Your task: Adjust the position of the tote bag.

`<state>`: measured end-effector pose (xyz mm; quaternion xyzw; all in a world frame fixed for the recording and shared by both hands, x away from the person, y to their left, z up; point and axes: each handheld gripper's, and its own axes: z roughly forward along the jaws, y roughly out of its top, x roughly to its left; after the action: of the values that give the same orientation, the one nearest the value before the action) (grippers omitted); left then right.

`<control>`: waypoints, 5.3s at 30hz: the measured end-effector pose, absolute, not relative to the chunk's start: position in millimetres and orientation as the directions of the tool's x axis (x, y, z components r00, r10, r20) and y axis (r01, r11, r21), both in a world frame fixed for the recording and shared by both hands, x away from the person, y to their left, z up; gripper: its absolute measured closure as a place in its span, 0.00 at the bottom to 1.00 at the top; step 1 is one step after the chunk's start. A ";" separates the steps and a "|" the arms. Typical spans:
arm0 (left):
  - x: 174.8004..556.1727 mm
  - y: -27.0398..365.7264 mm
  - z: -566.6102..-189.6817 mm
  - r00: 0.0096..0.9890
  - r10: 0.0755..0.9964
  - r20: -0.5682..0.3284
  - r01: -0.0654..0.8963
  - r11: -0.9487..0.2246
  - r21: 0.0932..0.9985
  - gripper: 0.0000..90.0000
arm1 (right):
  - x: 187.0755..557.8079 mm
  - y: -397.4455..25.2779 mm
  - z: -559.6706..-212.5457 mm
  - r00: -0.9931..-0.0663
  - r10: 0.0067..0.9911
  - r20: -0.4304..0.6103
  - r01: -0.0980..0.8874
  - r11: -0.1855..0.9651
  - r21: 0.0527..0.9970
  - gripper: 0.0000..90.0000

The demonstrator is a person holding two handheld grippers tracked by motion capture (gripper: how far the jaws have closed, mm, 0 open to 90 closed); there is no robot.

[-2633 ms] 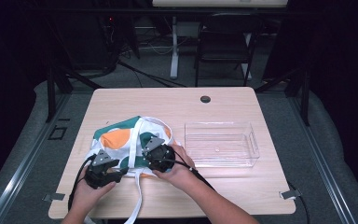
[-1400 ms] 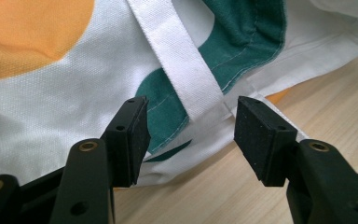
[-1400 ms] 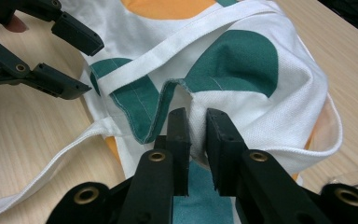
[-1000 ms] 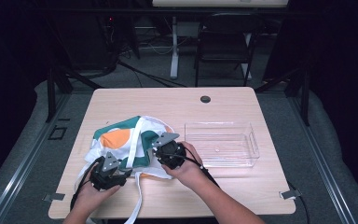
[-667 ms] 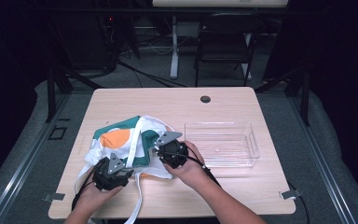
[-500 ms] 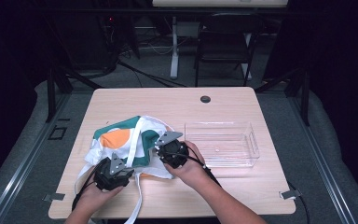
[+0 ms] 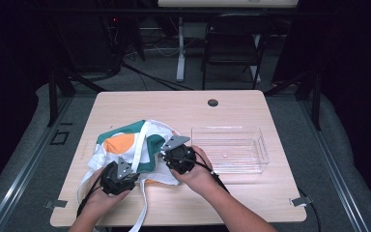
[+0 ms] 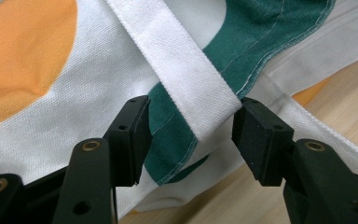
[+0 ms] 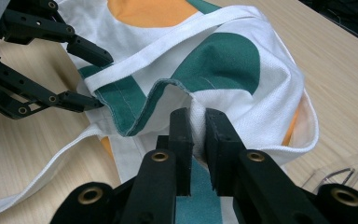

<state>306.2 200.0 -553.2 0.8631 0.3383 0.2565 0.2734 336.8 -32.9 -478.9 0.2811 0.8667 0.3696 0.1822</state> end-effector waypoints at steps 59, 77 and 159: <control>297.7 221.8 -525.1 0.602 0.764 0.234 0.405 -0.545 0.734 0.92 | 324.3 -59.2 -480.8 -0.752 0.635 -0.177 0.307 0.575 0.758 0.92; 295.7 225.5 -504.5 0.535 0.797 0.281 0.392 -0.529 0.752 0.93 | 320.7 -60.9 -481.0 -0.763 0.613 -0.202 0.268 0.586 0.764 0.93; 365.6 211.9 -406.0 0.511 0.763 0.397 0.439 -0.629 0.642 0.92 | 300.8 -61.6 -498.6 -0.781 0.614 -0.114 0.283 0.511 0.812 0.66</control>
<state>365.6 211.9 -406.0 0.8359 0.3594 0.3398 0.2378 300.8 -61.6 -498.6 0.2651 0.8462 0.4176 0.1983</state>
